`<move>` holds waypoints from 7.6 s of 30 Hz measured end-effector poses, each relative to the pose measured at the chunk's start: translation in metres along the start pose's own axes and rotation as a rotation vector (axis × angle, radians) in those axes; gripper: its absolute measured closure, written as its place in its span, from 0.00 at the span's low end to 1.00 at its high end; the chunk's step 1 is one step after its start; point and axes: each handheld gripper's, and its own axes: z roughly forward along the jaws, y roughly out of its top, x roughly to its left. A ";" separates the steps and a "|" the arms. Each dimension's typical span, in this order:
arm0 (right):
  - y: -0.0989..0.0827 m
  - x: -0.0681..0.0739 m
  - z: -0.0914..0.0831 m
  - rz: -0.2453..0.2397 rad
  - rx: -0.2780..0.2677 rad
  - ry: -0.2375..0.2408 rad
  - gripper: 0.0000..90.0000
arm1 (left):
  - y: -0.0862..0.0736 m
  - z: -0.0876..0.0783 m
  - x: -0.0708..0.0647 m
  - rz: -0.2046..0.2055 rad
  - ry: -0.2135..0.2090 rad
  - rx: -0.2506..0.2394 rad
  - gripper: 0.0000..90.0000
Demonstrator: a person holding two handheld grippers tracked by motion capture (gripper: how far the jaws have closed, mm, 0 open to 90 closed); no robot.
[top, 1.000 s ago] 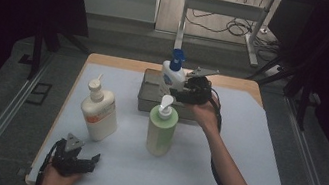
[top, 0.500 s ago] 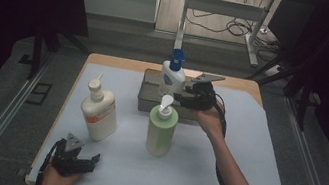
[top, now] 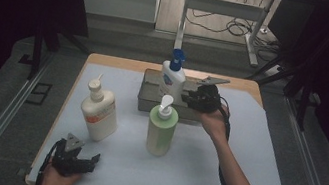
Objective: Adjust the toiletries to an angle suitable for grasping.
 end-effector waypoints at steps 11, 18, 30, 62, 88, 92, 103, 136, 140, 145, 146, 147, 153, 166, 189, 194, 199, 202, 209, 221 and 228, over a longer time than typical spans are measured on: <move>0.001 -0.004 0.010 0.005 0.015 -0.035 0.87 | 0.000 0.000 0.000 0.000 -0.001 0.002 0.13; 0.003 -0.007 0.021 0.020 0.034 -0.042 0.96 | 0.000 0.000 0.000 0.000 0.000 0.002 0.13; 0.006 -0.010 0.043 0.035 0.067 -0.060 0.99 | 0.000 0.000 0.000 0.000 -0.001 0.003 0.13; 0.000 -0.004 0.072 0.057 0.116 -0.011 0.95 | 0.001 0.000 0.001 0.001 -0.002 0.005 0.13; 0.011 -0.007 0.092 0.080 0.132 0.018 0.95 | 0.001 0.000 0.001 0.000 -0.003 0.005 0.13; 0.012 -0.007 0.095 0.080 0.136 0.028 0.96 | 0.001 0.000 0.001 0.000 -0.003 0.005 0.13; 0.015 0.003 0.102 0.081 0.141 0.055 0.96 | 0.001 0.000 0.001 0.001 -0.003 0.005 0.13; 0.012 0.014 0.118 0.056 0.206 0.089 0.95 | 0.001 0.000 0.001 0.001 -0.003 0.006 0.13; 0.011 0.015 0.119 0.054 0.213 0.088 0.95 | 0.001 0.000 0.001 0.001 -0.003 0.006 0.13; 0.012 0.019 0.119 0.025 0.210 0.107 0.94 | 0.001 0.000 0.001 0.001 -0.004 0.007 0.13; 0.012 0.019 0.119 0.025 0.210 0.107 0.94 | 0.001 0.000 0.001 0.001 -0.004 0.007 0.13; 0.014 0.021 0.118 0.022 0.208 0.104 0.95 | 0.001 0.000 0.001 0.001 -0.003 0.006 0.13; 0.017 0.026 0.117 0.010 0.196 0.123 0.95 | 0.001 0.000 0.001 0.000 -0.005 0.007 0.13; 0.019 0.029 0.114 0.009 0.178 0.153 0.99 | 0.001 0.000 0.001 0.001 -0.005 0.008 0.13; 0.016 0.029 0.104 -0.006 0.168 0.156 0.81 | 0.001 0.000 0.001 0.002 -0.002 0.005 0.13; 0.016 0.027 0.098 -0.008 0.152 0.144 0.72 | 0.001 0.000 0.001 0.002 -0.001 0.005 0.13; 0.016 0.023 0.087 0.000 0.135 0.125 0.56 | 0.001 0.000 0.001 0.002 -0.001 0.005 0.13; 0.015 0.022 0.083 0.001 0.129 0.123 0.53 | 0.001 0.000 0.000 0.002 -0.002 0.004 0.13; 0.015 0.021 0.068 -0.004 0.097 0.127 0.44 | 0.001 0.000 0.001 0.002 -0.002 0.004 0.13; 0.008 0.020 0.044 -0.052 0.084 0.127 0.35 | 0.001 0.000 0.000 0.002 -0.002 0.004 0.13; 0.000 0.021 0.032 -0.067 0.074 0.125 0.34 | 0.001 0.000 0.000 0.002 -0.002 0.005 0.13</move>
